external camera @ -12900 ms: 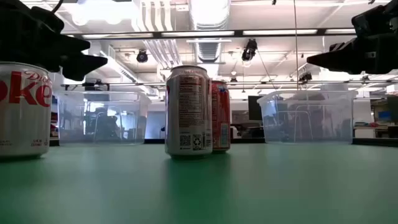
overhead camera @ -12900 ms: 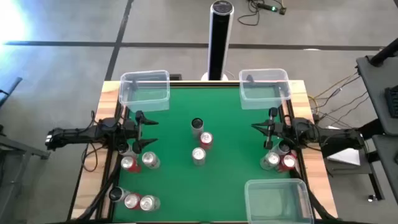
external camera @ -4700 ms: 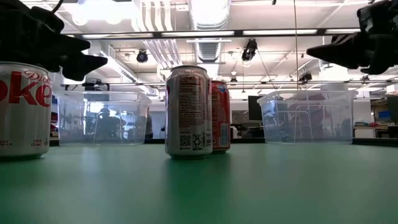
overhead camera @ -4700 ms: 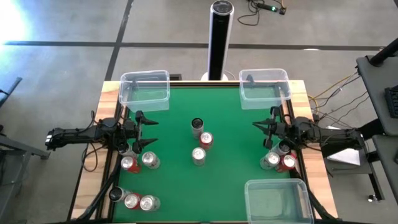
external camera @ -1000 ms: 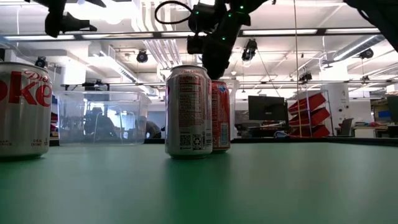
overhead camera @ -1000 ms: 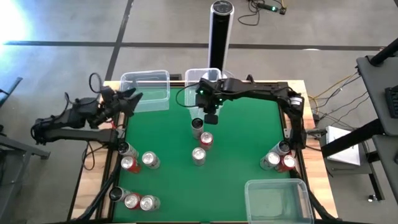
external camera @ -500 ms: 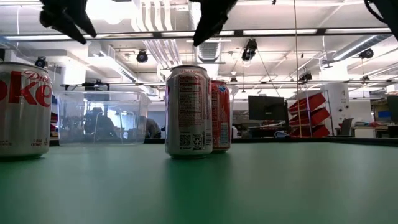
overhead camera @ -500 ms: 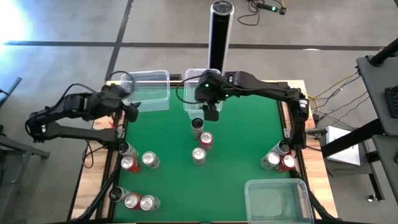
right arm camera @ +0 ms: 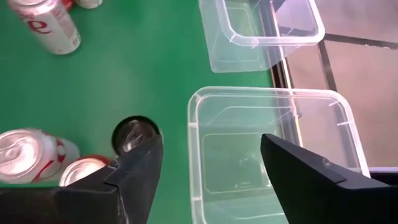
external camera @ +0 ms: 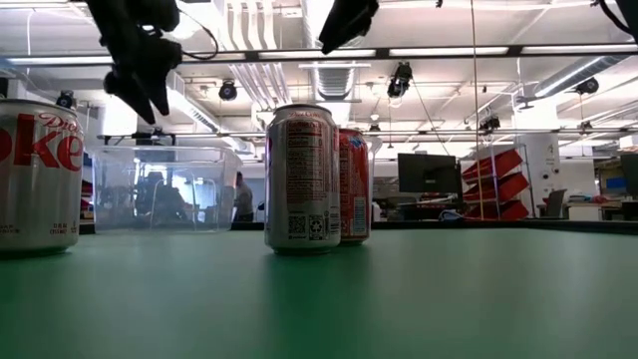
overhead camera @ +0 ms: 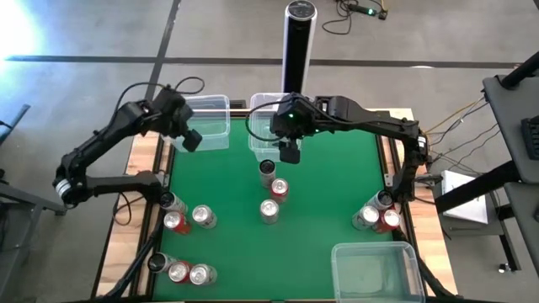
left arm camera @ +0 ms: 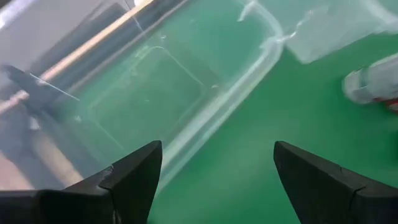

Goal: Sort soda cans
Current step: Adjust the top left transparent bin

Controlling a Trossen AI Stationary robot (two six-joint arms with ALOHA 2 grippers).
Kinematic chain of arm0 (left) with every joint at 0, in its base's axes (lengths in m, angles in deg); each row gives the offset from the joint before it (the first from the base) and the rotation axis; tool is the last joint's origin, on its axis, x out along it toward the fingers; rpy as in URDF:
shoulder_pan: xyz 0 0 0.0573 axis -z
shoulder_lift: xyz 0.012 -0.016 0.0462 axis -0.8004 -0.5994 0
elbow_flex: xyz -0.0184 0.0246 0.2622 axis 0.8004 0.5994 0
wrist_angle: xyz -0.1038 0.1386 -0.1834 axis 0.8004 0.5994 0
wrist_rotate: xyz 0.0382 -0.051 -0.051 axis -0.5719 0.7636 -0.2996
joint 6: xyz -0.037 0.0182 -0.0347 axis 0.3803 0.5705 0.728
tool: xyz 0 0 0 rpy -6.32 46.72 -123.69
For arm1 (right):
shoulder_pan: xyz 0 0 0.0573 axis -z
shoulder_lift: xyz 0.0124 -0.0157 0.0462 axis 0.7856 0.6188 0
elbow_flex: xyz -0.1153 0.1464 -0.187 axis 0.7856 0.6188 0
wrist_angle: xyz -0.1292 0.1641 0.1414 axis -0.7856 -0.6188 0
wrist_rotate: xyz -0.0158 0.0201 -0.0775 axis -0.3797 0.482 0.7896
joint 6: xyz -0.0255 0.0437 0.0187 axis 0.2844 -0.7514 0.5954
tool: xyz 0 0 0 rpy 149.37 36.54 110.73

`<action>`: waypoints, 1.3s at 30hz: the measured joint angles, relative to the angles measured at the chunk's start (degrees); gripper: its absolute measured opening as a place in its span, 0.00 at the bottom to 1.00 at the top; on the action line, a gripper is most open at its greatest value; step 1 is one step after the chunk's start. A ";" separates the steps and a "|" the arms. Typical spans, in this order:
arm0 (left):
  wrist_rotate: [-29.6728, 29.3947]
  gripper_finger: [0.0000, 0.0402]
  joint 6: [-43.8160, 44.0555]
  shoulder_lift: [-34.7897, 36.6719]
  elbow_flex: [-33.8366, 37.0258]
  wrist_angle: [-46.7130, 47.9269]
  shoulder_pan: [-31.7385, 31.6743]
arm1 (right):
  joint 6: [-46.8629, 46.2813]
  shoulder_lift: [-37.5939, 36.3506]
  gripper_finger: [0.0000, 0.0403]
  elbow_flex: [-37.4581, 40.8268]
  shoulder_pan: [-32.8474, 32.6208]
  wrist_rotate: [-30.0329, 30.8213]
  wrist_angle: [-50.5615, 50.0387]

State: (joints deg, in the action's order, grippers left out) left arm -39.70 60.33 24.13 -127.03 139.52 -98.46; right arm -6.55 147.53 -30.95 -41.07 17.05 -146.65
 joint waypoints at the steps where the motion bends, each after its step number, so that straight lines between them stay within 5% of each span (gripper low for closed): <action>1: -0.13 0.73 -1.80 -0.93 -0.36 0.00 -0.14 | -0.04 -0.10 0.67 0.00 -0.14 -0.03 -0.40; 9: -6.65 0.73 -19.01 -8.94 -0.08 0.99 -0.93 | -3.11 -0.20 0.68 0.28 -0.33 0.73 -5.93; 17: -5.19 0.65 -19.88 -15.89 2.52 2.40 -1.96 | -7.70 -2.58 0.61 0.42 -0.33 5.29 -10.79; 20: -5.18 0.51 -15.07 -18.53 2.23 1.70 -2.02 | -8.46 -3.89 0.58 0.42 -0.33 7.98 -10.81; 26: -2.72 0.07 -7.69 -22.19 -2.13 2.60 -1.65 | -8.41 -7.60 0.54 0.44 -0.31 16.23 -10.81; 32: 8.18 0.04 16.89 -26.02 -12.22 2.64 -0.95 | -6.10 -10.72 0.50 0.50 0.56 17.56 -10.74; 39: -1.48 0.02 36.99 -31.98 -21.70 -2.70 2.86 | -3.33 -11.02 0.46 0.73 4.48 17.98 -7.70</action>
State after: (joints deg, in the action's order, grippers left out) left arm -41.18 97.32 -7.84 -148.73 136.82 -95.60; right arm -9.88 136.51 -30.22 -36.58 35.03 -154.35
